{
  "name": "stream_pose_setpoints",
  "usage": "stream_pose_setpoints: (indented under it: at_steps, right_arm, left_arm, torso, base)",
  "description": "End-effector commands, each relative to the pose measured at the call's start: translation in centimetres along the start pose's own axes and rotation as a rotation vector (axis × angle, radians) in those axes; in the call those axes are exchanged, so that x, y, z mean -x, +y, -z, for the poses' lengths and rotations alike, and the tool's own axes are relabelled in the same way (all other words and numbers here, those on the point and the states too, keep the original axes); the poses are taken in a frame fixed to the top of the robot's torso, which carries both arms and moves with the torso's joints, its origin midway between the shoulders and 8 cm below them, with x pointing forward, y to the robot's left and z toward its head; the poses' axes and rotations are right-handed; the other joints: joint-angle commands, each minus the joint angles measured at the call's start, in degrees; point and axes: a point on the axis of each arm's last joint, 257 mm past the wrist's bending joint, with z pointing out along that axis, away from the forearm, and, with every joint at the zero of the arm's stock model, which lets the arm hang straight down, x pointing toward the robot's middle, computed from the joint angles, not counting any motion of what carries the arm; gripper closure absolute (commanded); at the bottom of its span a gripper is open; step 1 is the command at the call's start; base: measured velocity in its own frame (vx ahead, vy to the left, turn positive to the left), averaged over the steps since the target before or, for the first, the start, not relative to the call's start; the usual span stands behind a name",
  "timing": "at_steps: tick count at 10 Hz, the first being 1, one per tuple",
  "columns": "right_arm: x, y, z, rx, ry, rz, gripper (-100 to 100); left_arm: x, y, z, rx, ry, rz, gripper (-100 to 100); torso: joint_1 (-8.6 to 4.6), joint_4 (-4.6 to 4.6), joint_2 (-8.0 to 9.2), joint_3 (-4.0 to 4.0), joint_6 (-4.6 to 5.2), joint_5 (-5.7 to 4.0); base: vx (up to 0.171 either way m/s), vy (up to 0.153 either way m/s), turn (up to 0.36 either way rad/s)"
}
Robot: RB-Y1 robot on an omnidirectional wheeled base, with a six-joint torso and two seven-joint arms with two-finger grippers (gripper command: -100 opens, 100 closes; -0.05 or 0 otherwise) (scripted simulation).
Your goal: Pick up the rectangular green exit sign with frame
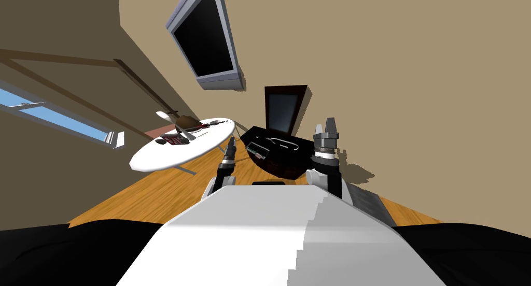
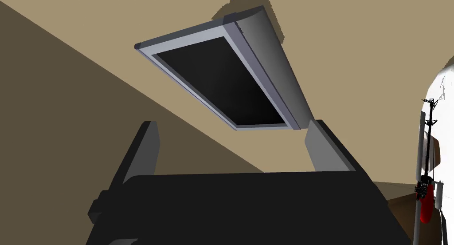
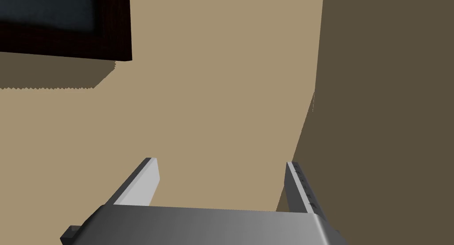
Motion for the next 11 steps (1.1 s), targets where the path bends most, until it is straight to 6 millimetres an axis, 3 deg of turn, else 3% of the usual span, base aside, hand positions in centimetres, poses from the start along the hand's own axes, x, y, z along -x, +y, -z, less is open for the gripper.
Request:
stream_pose_setpoints:
  at_steps: [1,11]
  right_arm:
    - [0.0,0.0,0.0,0.000,0.000,0.000,0]
    - [0.0,0.0,0.0,0.000,0.000,0.000,0]
  left_arm:
    - [-1.2,1.9,-0.5,0.037,0.030,0.002,-100]
    - [-7.5,12.3,0.8,0.264,0.178,0.006,-100]
  torso:
    - [0.00,0.00,0.00,0.00,0.00,0.00]
    - [0.12,-0.02,-0.15,-0.08,-0.01,0.02]
  base:
    - [-0.079,-0.025,-0.056]
    - [-0.054,-0.002,-0.043]
